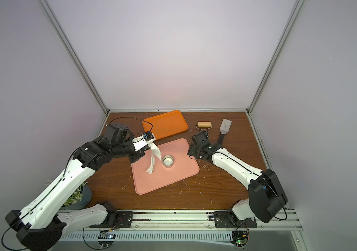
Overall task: Roll out the dumpling wrappers from the dough
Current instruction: Remove the dumpling wrapper from the work surface.
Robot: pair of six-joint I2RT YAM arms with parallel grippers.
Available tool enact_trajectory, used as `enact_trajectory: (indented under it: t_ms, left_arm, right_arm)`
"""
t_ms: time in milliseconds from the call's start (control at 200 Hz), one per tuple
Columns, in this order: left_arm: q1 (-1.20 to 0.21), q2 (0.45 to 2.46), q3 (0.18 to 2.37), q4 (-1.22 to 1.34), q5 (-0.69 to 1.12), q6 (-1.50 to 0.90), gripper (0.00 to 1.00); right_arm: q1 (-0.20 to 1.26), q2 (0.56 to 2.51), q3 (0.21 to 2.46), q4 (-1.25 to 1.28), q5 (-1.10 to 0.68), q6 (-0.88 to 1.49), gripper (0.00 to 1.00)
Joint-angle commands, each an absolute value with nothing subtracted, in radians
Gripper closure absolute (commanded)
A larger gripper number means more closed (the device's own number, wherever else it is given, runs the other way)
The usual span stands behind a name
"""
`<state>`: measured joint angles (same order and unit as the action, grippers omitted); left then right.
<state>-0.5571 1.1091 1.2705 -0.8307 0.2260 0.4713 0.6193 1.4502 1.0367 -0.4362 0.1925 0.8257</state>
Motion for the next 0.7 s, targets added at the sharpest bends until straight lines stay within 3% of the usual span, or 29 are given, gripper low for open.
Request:
enact_trajectory:
  t_ms: [0, 365, 490, 545, 696]
  left_arm:
    - [-0.532, 1.101, 1.205, -0.855, 0.166, 0.465, 1.0]
    - [-0.405, 1.159, 0.915, -0.788, 0.127, 0.453, 1.0]
    - [-0.399, 1.21, 0.859, -0.788, 0.11, 0.485, 0.93]
    - [-0.399, 1.233, 0.847, -0.787, 0.114, 0.492, 0.85]
    - [-0.397, 1.246, 0.867, -0.79, 0.172, 0.483, 0.45]
  right_arm:
    - [0.615, 1.474, 1.081, -0.423, 0.16, 0.802, 0.29]
    - [0.631, 1.525, 1.114, -0.388, 0.095, 0.761, 0.29]
    - [0.645, 1.556, 1.137, -0.379, 0.066, 0.752, 0.29]
    - [0.653, 1.571, 1.15, -0.375, 0.054, 0.752, 0.29]
    - [0.676, 1.602, 1.179, -0.36, 0.02, 0.759, 0.3]
